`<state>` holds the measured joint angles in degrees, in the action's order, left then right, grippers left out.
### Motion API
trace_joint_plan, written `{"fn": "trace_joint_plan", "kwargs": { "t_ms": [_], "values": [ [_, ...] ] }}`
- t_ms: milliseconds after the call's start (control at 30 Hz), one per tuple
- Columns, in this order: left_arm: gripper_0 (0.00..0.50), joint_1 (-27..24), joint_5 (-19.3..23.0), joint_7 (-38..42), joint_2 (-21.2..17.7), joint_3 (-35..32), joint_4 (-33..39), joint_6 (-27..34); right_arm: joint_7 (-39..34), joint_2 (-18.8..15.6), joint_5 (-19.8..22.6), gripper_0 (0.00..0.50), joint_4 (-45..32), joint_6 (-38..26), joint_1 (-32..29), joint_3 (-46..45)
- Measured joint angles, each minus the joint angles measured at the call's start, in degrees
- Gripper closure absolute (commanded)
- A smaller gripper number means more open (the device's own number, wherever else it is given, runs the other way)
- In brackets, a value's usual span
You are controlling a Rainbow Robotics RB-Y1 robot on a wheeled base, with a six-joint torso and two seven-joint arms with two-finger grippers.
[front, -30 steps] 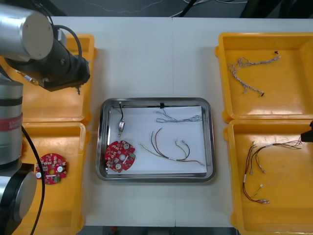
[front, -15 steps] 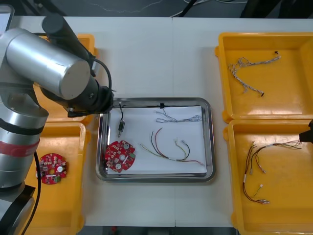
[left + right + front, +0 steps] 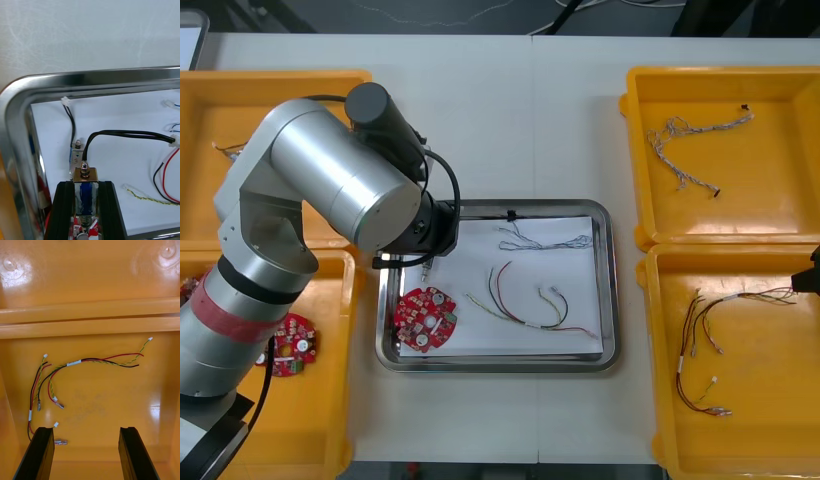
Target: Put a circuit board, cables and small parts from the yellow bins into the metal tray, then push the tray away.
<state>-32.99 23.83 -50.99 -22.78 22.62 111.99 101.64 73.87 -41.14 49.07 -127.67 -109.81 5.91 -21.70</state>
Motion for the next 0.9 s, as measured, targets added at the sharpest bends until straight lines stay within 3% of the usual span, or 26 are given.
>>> {"fn": "trace_joint_plan", "kwargs": {
  "t_ms": [467, 900],
  "values": [
    [0.5, 1.4, 1.3, 3.5, -2.1, 6.7, -1.4, -10.3, 0.0, 0.0, 0.0, 0.0, 0.0, 0.0, -0.1, 0.0],
    [0.5, 1.4, 0.1, 3.8, -2.1, 9.7, -4.5, -13.4, 0.0, 0.0, 0.0, 0.0, -0.1, 0.0, -0.1, 0.0]
  ]
}}
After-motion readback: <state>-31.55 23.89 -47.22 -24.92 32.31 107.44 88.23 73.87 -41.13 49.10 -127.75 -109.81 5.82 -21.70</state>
